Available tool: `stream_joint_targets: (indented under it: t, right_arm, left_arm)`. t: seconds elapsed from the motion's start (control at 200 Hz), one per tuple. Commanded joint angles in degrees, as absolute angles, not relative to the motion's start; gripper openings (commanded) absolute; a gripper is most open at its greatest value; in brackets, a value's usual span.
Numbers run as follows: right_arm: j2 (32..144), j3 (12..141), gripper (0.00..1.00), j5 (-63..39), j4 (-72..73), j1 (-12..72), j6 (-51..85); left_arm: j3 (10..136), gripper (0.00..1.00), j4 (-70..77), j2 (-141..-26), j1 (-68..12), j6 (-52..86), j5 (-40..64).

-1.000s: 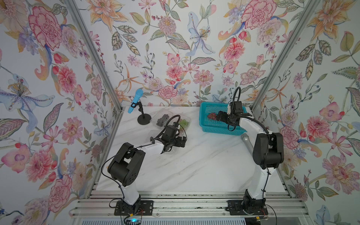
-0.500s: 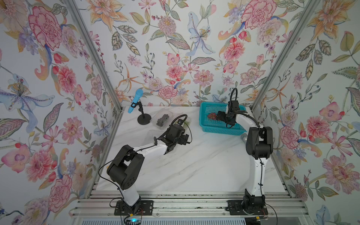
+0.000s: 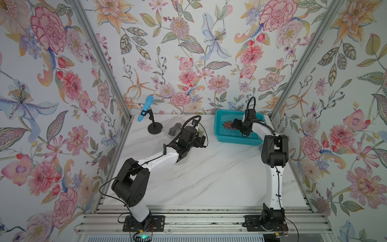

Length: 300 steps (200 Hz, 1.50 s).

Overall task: Pack grapes into containers
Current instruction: Pick up the grape from the basket.

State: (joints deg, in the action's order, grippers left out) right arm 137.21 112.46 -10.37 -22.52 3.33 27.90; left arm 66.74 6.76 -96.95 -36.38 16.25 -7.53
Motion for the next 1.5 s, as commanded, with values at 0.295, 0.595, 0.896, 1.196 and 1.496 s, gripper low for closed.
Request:
stream_joint_targets:
  t: [0.295, 0.595, 0.896, 1.196, 1.496]
  right_arm:
    - [141.6, 112.0, 0.81, -13.9, -10.7, 3.3, 42.0]
    - [141.8, 111.2, 0.39, -15.6, -7.2, 3.3, 43.4]
    - [133.3, 101.9, 0.24, -17.6, -1.1, 3.1, 41.5]
    - [124.6, 94.6, 0.23, -17.6, -0.9, 3.3, 38.5]
    - [118.1, 91.1, 0.23, -17.4, -2.1, 4.9, 36.7]
  left_arm:
    - [68.1, 1.00, 6.8, -95.6, -35.9, 16.8, -3.4]
    - [68.5, 1.00, 7.2, -95.4, -35.9, 15.9, -2.2]
    - [67.8, 1.00, 6.9, -94.3, -36.0, 15.3, -2.5]
    - [66.0, 1.00, 7.1, -92.1, -35.6, 15.7, -3.0]
    - [62.7, 1.00, 7.6, -90.2, -33.5, 17.7, -2.4]
